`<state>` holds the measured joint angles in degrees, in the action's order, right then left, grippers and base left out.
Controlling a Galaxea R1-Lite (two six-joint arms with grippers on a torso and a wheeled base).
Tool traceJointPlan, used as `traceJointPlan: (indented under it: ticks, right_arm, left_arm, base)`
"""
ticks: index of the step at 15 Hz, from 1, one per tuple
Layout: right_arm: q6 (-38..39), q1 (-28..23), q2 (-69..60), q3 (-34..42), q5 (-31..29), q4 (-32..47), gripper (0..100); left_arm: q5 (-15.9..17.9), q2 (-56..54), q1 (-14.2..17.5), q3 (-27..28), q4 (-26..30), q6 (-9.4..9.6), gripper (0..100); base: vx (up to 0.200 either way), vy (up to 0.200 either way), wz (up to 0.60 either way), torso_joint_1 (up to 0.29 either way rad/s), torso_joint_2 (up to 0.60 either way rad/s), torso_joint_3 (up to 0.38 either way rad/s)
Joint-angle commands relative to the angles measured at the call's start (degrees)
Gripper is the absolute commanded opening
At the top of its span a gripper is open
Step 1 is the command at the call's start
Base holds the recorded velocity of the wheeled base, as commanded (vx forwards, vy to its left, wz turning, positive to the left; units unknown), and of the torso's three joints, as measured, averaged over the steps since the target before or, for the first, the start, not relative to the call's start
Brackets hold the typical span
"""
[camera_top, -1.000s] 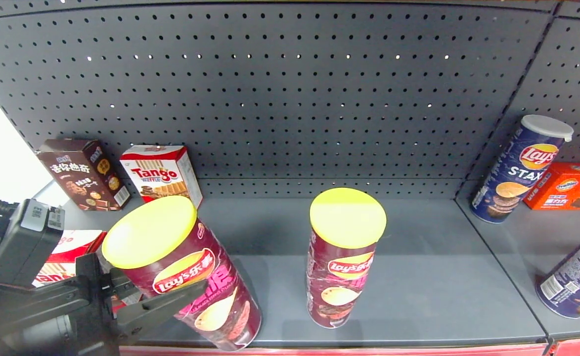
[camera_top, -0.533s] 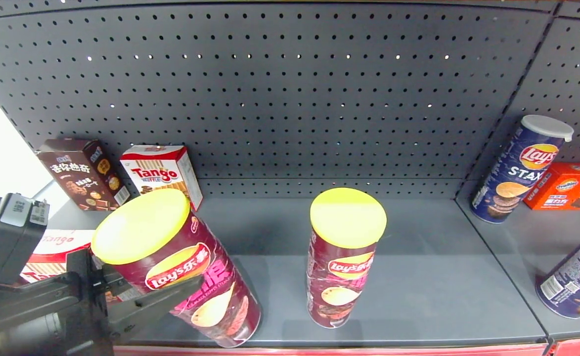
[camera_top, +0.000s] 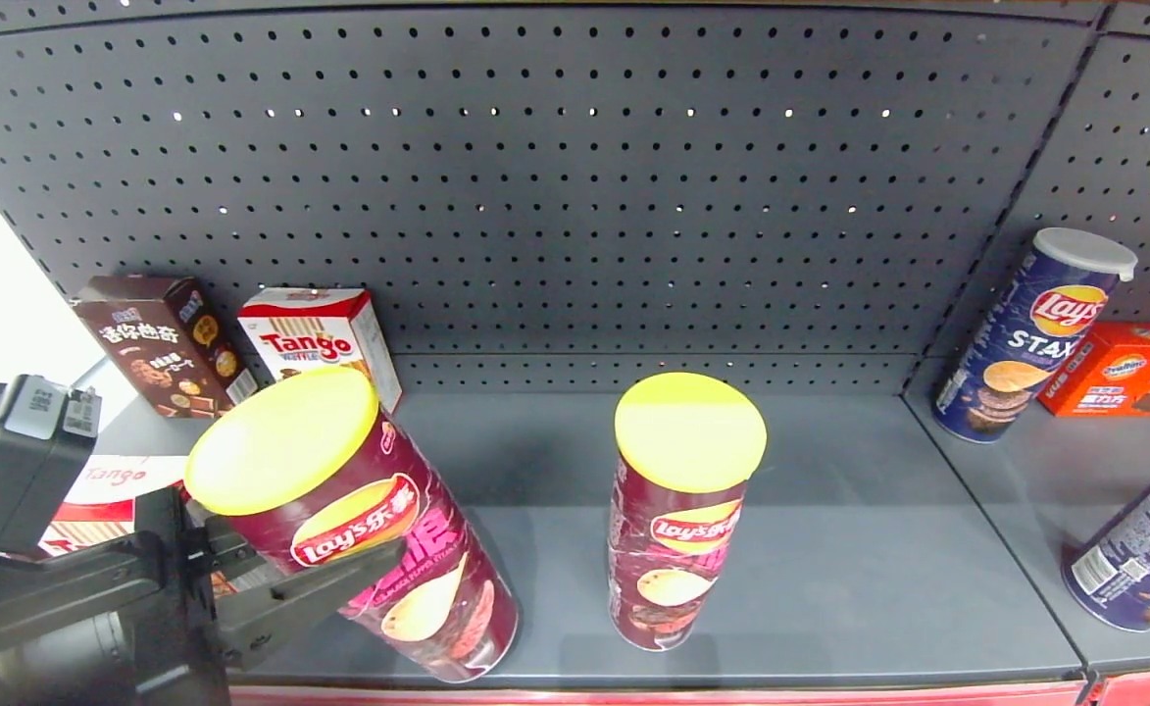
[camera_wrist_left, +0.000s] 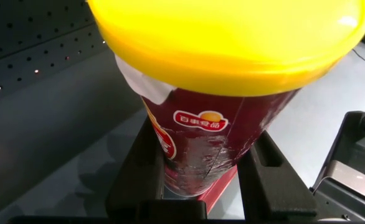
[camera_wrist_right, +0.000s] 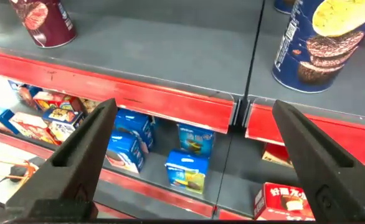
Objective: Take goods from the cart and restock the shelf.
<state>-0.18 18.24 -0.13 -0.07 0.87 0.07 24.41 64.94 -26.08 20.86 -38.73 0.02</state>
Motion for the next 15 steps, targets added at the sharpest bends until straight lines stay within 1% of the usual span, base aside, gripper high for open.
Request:
traceJointPlan:
  ticks: [1, 5, 6, 7, 8, 9, 11, 13, 14, 15]
  right_arm:
    - [0.0, 0.0, 0.1, 0.1, 0.0, 0.0, 100]
    - [0.1, -1.0, 0.4, 0.0, 0.0, 0.0, 100]
    - [0.0, -4.7, 6.9, 0.0, 0.0, 0.1, 100]
    - [-0.1, -12.0, 9.6, 0.0, 0.0, 0.1, 100]
    - [0.0, -16.7, 9.5, 0.0, 0.0, 0.1, 100]
    - [0.4, -22.1, 5.0, 0.0, -0.1, 0.1, 100]
    - [0.1, -20.5, 4.4, 0.0, 0.0, 0.1, 100]
    - [0.1, -18.3, 1.5, 0.0, 0.0, 0.1, 100]
    - [0.1, -18.1, 0.1, 0.0, 0.1, 0.0, 100]
    - [0.1, -18.1, 0.1, 0.0, 0.1, 0.0, 100]
  left_arm:
    - [-0.7, 0.1, 0.0, 0.5, 0.2, 0.06, 0]
    - [-0.8, 1.3, 0.0, 3.9, 0.7, 0.33, 0]
    - [-0.6, 2.0, 0.0, 5.2, 0.6, 0.24, 0]
    - [-0.5, 2.2, 0.0, 5.3, 0.6, 0.24, 0]
    - [-0.5, 2.3, -0.1, 5.3, 0.5, 0.24, 0]
    - [-0.4, 2.3, -0.3, 4.9, 0.5, 0.33, 0]
    - [-0.1, 2.3, -0.1, 5.2, 0.3, 0.24, 0]
    - [1.0, 2.2, 0.0, 5.6, 0.3, 0.15, 0]
    - [1.9, 2.1, 0.1, 6.0, 0.3, 0.15, 0]
    - [1.9, 2.1, 0.0, 6.9, 0.6, 0.15, 0]
  base:
    - [0.000, 0.000, 0.00, 0.000, 0.00, 0.000]
    - [0.000, 0.000, 0.00, 0.000, 0.00, 0.000]
    - [0.000, 0.000, 0.00, 0.000, 0.00, 0.000]
    - [0.000, 0.000, 0.00, 0.000, 0.00, 0.000]
    - [0.000, 0.000, 0.00, 0.000, 0.00, 0.000]
    - [0.000, 0.000, 0.00, 0.000, 0.00, 0.000]
    - [0.000, 0.000, 0.00, 0.000, 0.00, 0.000]
    - [0.000, 0.000, 0.00, 0.000, 0.00, 0.000]
    - [0.000, 0.000, 0.00, 0.000, 0.00, 0.000]
    - [0.000, 0.000, 0.00, 0.000, 0.00, 0.000]
